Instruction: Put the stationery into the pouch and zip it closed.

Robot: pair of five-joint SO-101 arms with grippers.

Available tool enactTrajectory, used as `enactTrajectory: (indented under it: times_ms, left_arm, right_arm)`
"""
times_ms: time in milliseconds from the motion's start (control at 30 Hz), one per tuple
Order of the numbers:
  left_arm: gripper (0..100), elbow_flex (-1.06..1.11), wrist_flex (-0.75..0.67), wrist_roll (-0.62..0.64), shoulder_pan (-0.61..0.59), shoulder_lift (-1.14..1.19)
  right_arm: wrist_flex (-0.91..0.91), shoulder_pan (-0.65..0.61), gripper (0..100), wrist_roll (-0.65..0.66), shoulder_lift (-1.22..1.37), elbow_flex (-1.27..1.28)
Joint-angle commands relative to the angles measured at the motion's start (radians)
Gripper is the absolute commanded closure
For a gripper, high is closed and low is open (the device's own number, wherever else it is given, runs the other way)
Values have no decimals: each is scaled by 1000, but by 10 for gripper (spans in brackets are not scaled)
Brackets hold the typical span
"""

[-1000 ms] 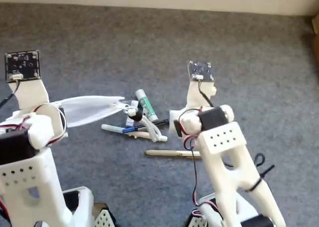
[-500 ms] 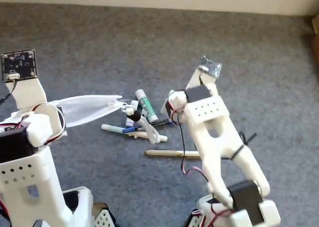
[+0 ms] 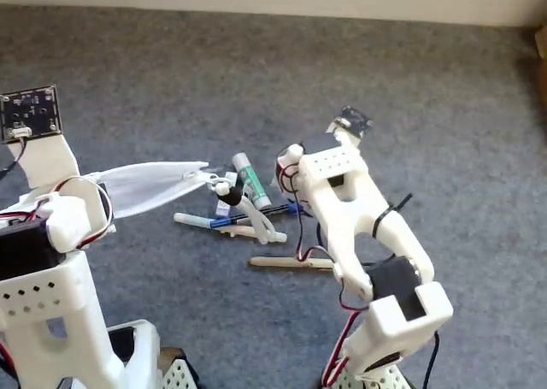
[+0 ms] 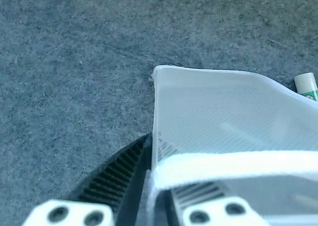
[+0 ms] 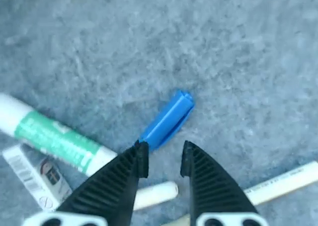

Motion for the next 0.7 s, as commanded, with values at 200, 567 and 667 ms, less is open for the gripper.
enactTrajectory:
  times_ms: [200,567,667]
  left_arm:
    - [989,76,-72,51,-1,8]
    - [989,81,-71,51,-1,8]
    - [989,81,-69,51,-1,8]
  right_arm:
    - [-84,53,886,-12,81,-65]
    - [-97,54,890,-12,131,-59]
    - [-51,54,890,-12,131,-62]
